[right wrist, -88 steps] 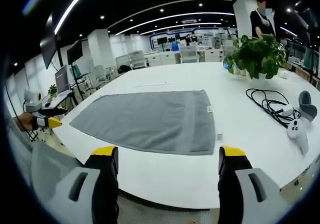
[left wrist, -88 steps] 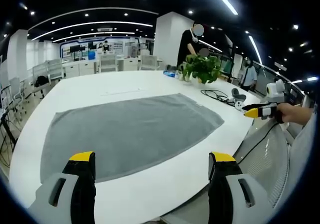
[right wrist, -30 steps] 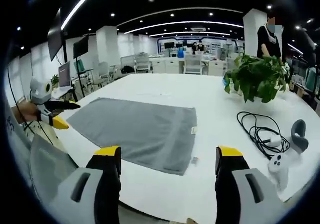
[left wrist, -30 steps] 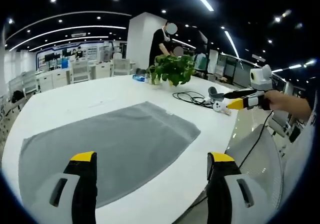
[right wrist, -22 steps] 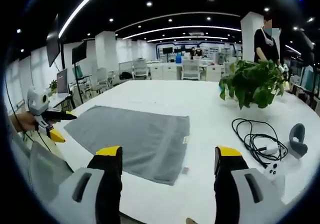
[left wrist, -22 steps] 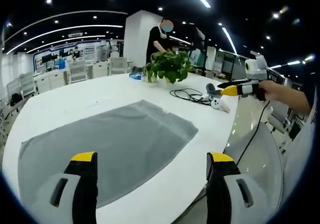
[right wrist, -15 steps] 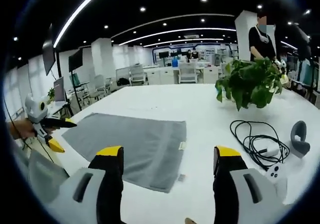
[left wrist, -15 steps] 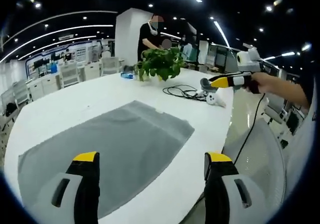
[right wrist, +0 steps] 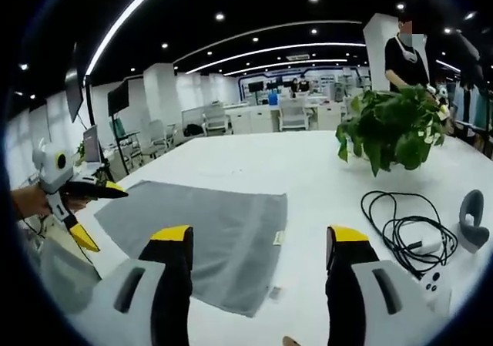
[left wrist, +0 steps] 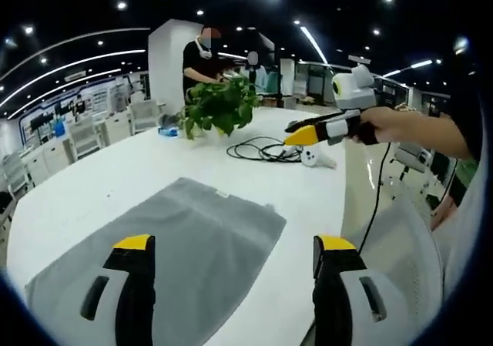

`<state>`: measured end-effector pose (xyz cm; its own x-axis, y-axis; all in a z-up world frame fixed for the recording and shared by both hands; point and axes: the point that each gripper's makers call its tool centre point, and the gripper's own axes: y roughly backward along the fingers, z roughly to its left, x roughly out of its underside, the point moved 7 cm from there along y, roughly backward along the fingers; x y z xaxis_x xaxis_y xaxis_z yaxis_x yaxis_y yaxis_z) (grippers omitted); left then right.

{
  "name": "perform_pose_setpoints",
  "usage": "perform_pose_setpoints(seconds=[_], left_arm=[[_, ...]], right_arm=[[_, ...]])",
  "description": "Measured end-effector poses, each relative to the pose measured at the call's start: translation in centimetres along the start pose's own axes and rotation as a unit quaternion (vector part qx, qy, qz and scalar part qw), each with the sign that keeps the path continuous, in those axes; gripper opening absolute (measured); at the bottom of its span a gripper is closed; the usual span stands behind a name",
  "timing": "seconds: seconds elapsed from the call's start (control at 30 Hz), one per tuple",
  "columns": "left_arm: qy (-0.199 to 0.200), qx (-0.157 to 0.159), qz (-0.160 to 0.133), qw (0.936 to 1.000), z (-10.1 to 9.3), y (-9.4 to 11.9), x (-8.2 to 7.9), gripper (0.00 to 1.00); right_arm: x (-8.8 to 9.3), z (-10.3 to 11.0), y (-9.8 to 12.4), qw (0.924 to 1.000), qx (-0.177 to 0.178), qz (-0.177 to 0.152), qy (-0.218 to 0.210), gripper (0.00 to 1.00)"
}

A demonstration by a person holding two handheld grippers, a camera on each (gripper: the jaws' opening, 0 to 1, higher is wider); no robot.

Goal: Fold the towel on the table until its edges align and the towel forms a compact rectangular stack.

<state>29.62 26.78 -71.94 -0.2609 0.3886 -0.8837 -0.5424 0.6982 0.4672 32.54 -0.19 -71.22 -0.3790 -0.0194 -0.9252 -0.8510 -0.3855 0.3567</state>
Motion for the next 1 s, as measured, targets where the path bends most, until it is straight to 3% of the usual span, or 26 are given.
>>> perform_pose_setpoints(seconds=[0.3,0.7,0.77,0.8,0.9,1.0], left_arm=[[0.002,0.038,-0.013,0.9992,-2.5,-3.2,-0.3,0.86],[-0.011,0.066,0.005,0.9977,-3.7,-6.7,0.5,0.8],[-0.011,0.08,0.007,0.9967,-4.0,-7.1,0.5,0.77],[-0.018,0.105,0.006,0.9943,-4.5,-7.4,0.5,0.76],[-0.046,0.14,0.013,0.989,-5.6,-8.2,0.7,0.73],[-0.058,0.148,0.016,0.9872,-6.0,-9.2,0.9,0.67]], right_arm=[[-0.8,-0.9,-2.1,0.9999,-0.009,-0.002,0.013,0.65],[-0.5,-2.9,-4.0,0.9992,0.001,-0.013,0.039,0.56],[-0.4,-3.2,-4.4,0.9993,0.0,-0.012,0.036,0.55],[-0.4,-3.4,-4.6,0.9993,0.001,-0.014,0.036,0.55],[-0.3,-3.7,-5.1,0.999,0.006,-0.02,0.04,0.51],[-0.2,-4.0,-5.7,0.9989,0.013,-0.025,0.037,0.48]])
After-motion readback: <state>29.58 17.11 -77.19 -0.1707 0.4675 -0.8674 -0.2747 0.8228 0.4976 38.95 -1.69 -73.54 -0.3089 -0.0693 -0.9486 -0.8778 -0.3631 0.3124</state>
